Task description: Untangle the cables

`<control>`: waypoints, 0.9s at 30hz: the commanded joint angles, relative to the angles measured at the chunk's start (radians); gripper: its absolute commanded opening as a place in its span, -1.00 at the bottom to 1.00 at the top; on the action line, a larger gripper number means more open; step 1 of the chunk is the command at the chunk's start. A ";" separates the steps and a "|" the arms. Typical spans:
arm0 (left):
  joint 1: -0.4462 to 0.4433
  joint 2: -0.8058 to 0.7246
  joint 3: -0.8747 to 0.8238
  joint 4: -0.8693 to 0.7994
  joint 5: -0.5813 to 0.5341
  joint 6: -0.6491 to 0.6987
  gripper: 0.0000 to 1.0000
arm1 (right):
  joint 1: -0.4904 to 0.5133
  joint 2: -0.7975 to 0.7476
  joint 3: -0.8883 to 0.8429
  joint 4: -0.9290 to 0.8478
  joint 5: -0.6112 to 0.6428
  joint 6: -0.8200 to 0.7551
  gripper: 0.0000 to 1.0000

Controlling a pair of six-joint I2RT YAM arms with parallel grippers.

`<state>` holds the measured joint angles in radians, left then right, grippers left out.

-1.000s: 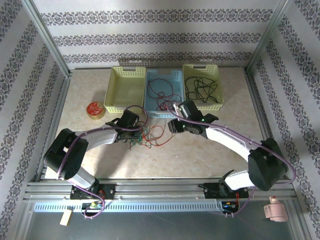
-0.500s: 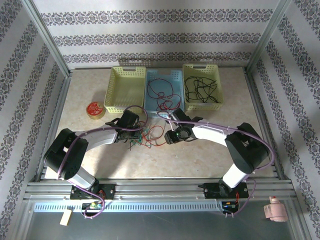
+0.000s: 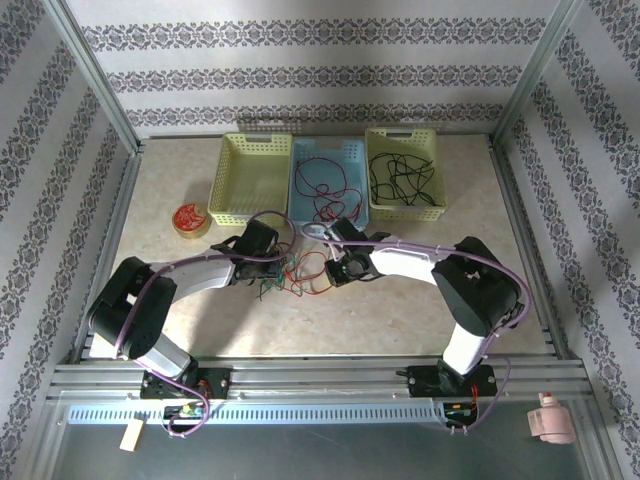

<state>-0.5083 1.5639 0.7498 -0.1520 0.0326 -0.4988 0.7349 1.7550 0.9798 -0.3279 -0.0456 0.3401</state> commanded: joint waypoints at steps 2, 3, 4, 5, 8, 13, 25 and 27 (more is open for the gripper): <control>0.007 -0.025 -0.023 -0.019 -0.013 -0.007 -1.00 | 0.052 0.022 0.039 -0.053 0.249 0.045 -1.00; 0.007 -0.027 -0.024 -0.018 -0.013 -0.006 -1.00 | 0.052 0.005 0.034 -0.060 0.282 0.052 -1.00; 0.007 -0.027 -0.025 -0.021 -0.012 -0.007 -1.00 | 0.051 -0.027 0.019 -0.060 0.331 0.059 -1.00; 0.007 -0.029 -0.026 -0.026 -0.011 -0.007 -1.00 | 0.046 -0.071 0.001 -0.052 0.370 0.056 -1.00; 0.010 -0.028 -0.032 -0.032 0.001 -0.002 -0.42 | 0.021 -0.235 -0.043 -0.046 0.477 0.055 -1.00; 0.016 -0.020 -0.043 -0.034 0.015 0.006 -0.13 | -0.057 -0.496 -0.073 -0.090 0.688 -0.002 -1.00; 0.045 0.000 -0.059 -0.024 0.043 0.003 -0.16 | -0.311 -0.848 0.007 -0.069 0.774 -0.152 -1.00; 0.048 0.002 -0.060 -0.026 0.041 0.003 -0.17 | -0.314 -0.874 0.027 -0.066 0.835 -0.190 -1.00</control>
<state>-0.4820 1.5490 0.7174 -0.1337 0.0795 -0.5022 0.4278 0.9154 0.9607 -0.3931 0.6785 0.2245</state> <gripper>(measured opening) 0.417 0.048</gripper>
